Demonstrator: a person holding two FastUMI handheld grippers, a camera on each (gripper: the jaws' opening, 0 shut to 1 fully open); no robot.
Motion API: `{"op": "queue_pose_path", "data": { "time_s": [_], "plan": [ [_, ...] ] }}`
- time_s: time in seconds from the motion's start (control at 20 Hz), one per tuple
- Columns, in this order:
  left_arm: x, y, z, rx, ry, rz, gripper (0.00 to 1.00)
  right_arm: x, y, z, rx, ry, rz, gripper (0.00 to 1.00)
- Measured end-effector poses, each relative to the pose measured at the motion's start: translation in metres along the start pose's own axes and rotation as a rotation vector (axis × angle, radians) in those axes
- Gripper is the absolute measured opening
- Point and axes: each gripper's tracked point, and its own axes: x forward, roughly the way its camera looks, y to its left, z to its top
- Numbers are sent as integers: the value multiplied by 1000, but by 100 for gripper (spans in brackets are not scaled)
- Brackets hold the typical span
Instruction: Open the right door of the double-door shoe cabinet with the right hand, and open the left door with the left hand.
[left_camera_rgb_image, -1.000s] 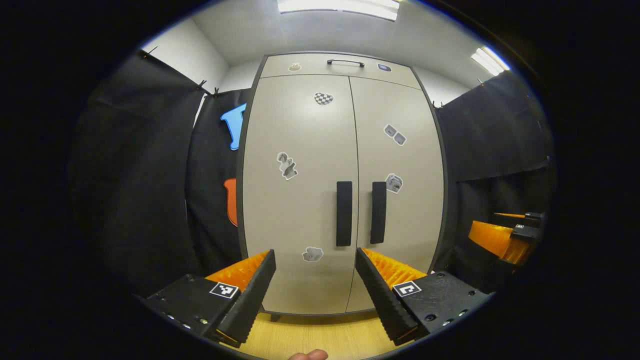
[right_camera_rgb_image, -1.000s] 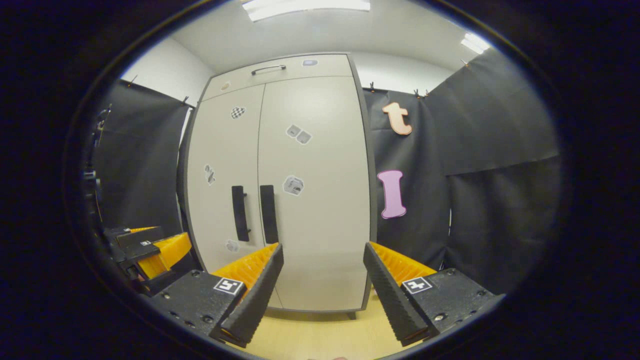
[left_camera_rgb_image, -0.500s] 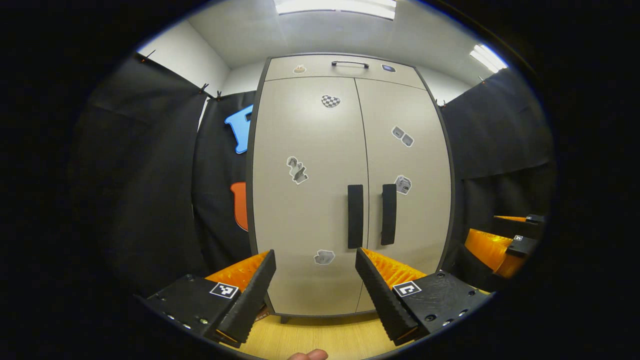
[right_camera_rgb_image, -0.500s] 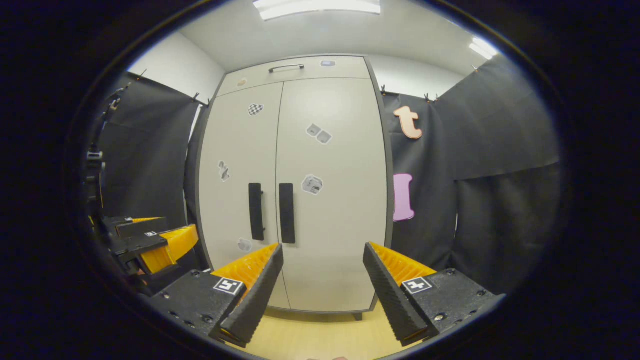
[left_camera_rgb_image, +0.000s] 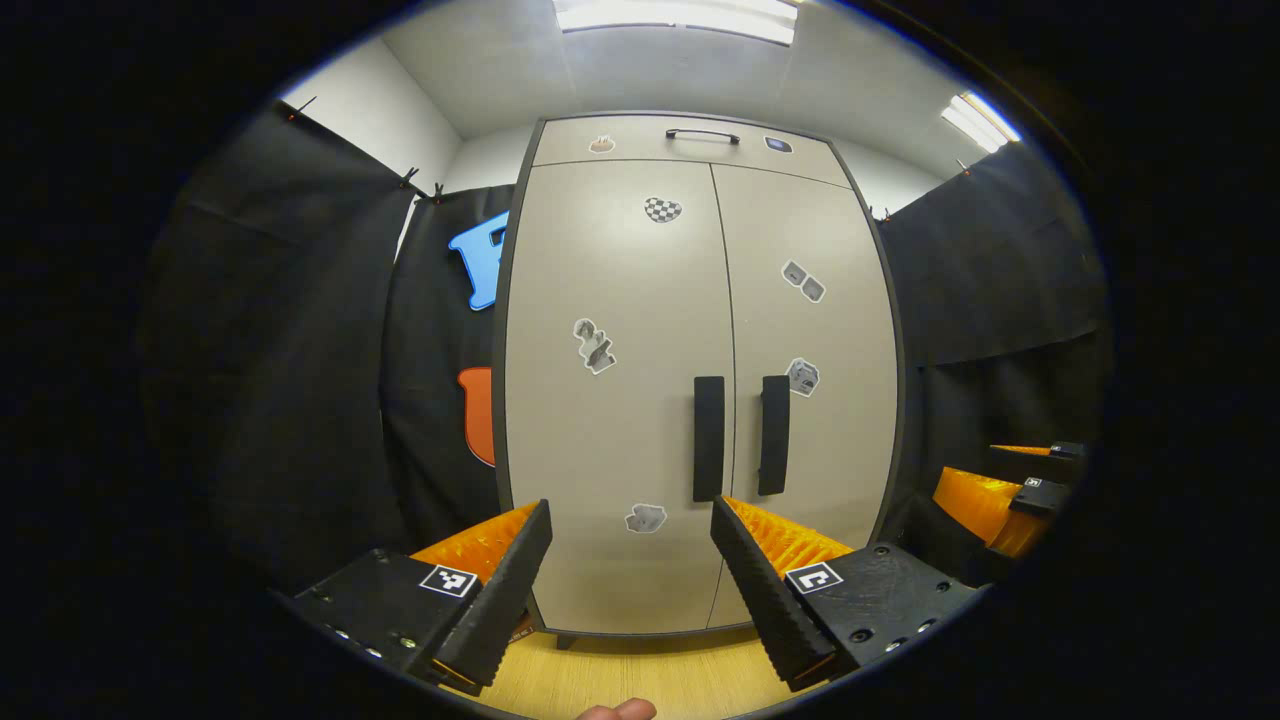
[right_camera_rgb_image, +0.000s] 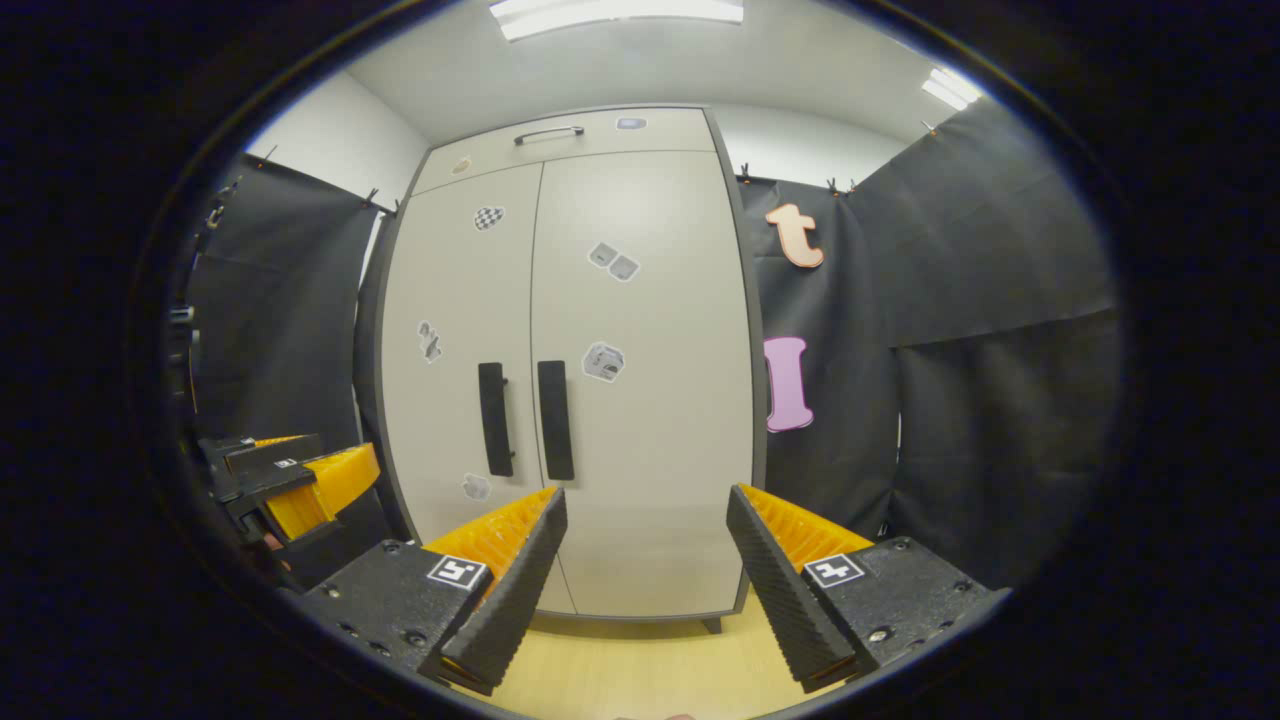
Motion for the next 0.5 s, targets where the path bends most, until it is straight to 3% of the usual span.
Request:
{"op": "queue_pose_path", "data": {
  "time_s": [0.2,0.5],
  "plan": [
    [3,-2,-4,8,10,-5,96,-1,-4,-2,5,8,-15,100],
    [-3,-2,-9,10,20,-21,96,32,-2,1,20,26,-12,100]
  ]
}}
